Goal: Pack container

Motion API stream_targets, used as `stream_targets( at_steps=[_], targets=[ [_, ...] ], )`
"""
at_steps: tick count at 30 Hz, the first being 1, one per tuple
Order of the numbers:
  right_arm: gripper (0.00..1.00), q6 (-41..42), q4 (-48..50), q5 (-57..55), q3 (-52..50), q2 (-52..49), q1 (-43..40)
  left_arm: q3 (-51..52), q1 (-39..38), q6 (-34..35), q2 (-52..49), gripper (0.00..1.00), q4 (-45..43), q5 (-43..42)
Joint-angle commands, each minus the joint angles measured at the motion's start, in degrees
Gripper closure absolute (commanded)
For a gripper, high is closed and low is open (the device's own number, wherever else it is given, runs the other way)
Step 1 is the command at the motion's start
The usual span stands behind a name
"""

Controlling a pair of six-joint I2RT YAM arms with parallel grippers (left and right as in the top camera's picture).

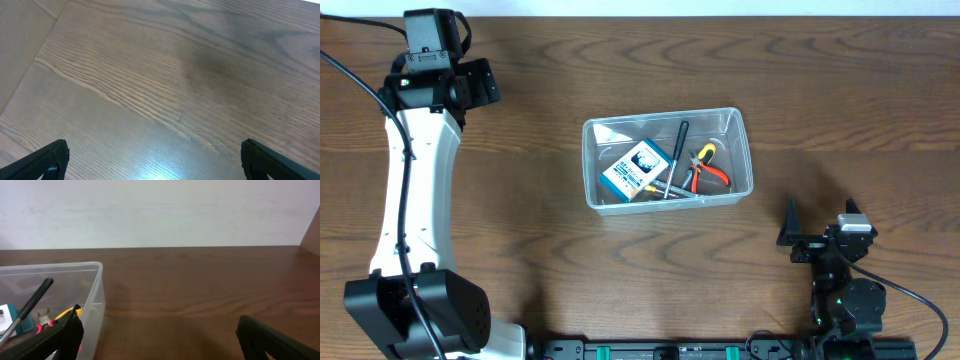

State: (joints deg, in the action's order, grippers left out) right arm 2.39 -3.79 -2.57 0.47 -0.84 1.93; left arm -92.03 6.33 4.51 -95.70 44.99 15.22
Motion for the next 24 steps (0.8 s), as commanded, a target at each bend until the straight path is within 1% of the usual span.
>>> stream_targets(
  at_steps=[1, 24],
  targets=[
    [0.01, 0.1, -0.1, -0.6, -0.2, 0.5, -0.5, -0.5, 0.1, 0.5, 0.5, 0.02, 0.2, 0.5],
    [0.01, 0.1, -0.1, -0.6, -0.2, 0.5, -0.5, -0.5, 0.1, 0.5, 0.5, 0.02, 1.1, 0.4]
  ],
)
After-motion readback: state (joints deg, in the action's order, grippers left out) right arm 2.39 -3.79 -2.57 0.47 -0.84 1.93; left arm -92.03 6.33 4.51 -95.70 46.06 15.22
